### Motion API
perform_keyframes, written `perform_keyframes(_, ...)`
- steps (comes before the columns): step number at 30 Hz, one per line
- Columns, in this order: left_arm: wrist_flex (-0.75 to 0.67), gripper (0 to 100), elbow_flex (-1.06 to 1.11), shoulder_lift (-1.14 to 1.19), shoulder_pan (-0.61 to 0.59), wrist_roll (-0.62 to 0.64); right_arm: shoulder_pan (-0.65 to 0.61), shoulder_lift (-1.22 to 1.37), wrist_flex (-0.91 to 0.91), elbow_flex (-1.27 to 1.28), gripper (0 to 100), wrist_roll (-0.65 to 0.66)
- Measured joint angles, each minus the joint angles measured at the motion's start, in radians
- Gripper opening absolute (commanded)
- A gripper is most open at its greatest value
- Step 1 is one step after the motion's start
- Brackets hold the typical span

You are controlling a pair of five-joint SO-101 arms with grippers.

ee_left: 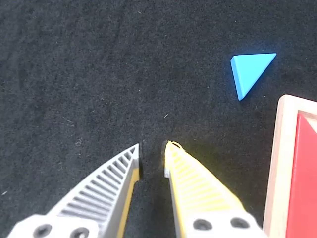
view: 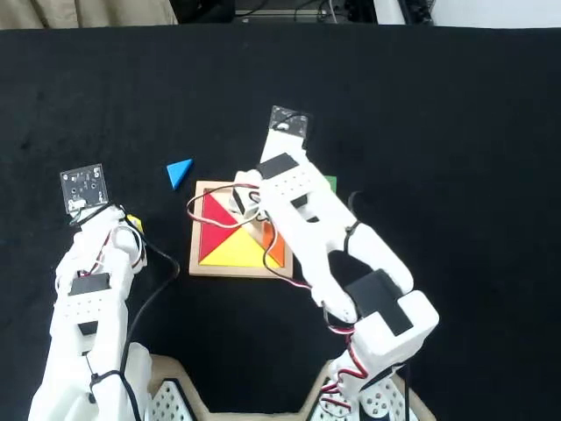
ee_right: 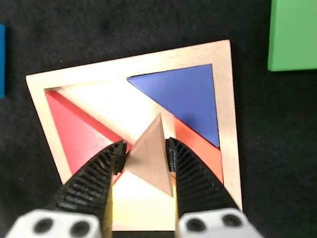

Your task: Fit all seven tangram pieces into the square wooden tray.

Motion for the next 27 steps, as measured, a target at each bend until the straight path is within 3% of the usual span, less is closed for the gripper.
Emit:
perform_keyframes(5,0.0,10,0.0,0.0,0.0,0.0,0.0,0.0,0.0,0.005,20.4,0.0)
perform_keyframes(18,0.0,10,0.0,0.0,0.0,0.0,-0.072,0.0,-0.003,0.029,17.4,-0.002)
perform_keyframes(27,0.0,10,0.0,0.0,0.0,0.0,-0.006,-0.055,0.109,-0.13,17.3,0.247)
